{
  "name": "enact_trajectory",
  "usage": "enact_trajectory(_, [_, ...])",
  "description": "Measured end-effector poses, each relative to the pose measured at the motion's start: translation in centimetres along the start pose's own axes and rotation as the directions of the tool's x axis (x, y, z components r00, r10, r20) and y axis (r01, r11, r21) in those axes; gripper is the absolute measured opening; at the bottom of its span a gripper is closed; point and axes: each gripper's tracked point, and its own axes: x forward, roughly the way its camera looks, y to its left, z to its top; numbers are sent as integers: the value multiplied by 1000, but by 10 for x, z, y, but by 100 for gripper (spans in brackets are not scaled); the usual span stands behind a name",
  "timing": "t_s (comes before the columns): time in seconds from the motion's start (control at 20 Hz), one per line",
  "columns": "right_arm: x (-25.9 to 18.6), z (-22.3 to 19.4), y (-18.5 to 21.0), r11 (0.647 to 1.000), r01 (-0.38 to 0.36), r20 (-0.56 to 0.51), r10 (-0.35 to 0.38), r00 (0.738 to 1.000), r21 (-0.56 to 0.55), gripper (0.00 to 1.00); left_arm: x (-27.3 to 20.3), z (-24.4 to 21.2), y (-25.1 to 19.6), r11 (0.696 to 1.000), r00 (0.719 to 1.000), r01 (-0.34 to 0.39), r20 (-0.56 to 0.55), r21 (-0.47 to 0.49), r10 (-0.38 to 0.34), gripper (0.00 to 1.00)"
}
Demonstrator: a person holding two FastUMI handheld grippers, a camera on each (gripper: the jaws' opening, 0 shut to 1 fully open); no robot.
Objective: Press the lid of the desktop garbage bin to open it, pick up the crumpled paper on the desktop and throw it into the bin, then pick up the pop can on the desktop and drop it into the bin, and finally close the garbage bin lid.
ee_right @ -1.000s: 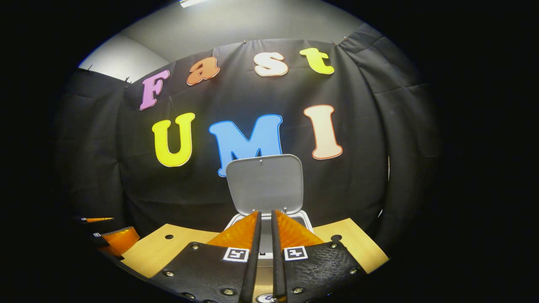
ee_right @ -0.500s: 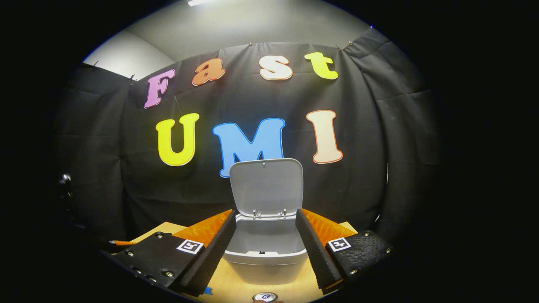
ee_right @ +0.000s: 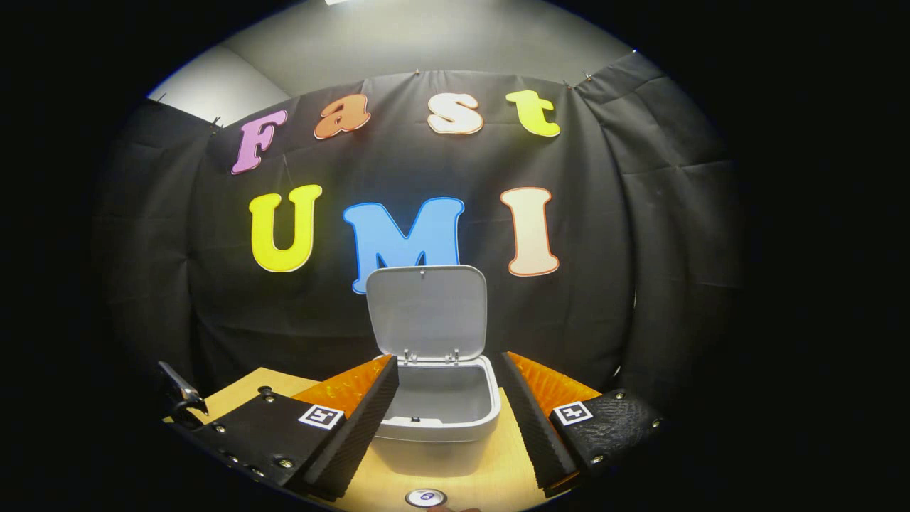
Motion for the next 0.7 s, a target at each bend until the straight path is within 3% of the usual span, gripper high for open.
enact_trajectory(0.35, [-5,-17,-21,998,45,-62,-48,997,-51,92,35,-72,-6,1000,992,-6,-125,28,9,96])
enact_trajectory(0.4, [-5,-20,-22,997,47,-75,-51,996,-57,100,40,-80,-6,999,990,-8,-137,31,13,96])
enact_trajectory(0.45, [-4,-24,-25,997,49,-87,-55,995,-62,92,44,-87,-5,1000,989,-13,-150,28,17,96])
enact_trajectory(0.5, [-4,-27,-27,996,53,-99,-60,993,-68,100,47,-94,-5,1000,986,-15,-167,20,18,96])
enact_trajectory(0.55, [-4,-31,-29,996,53,-109,-61,992,-72,92,51,-98,-5,1000,983,-18,-180,11,20,96])
enact_trajectory(0.7, [-3,-36,-33,995,59,-129,-69,989,-78,95,62,-108,-6,1000,978,-29,-207,0,28,96])
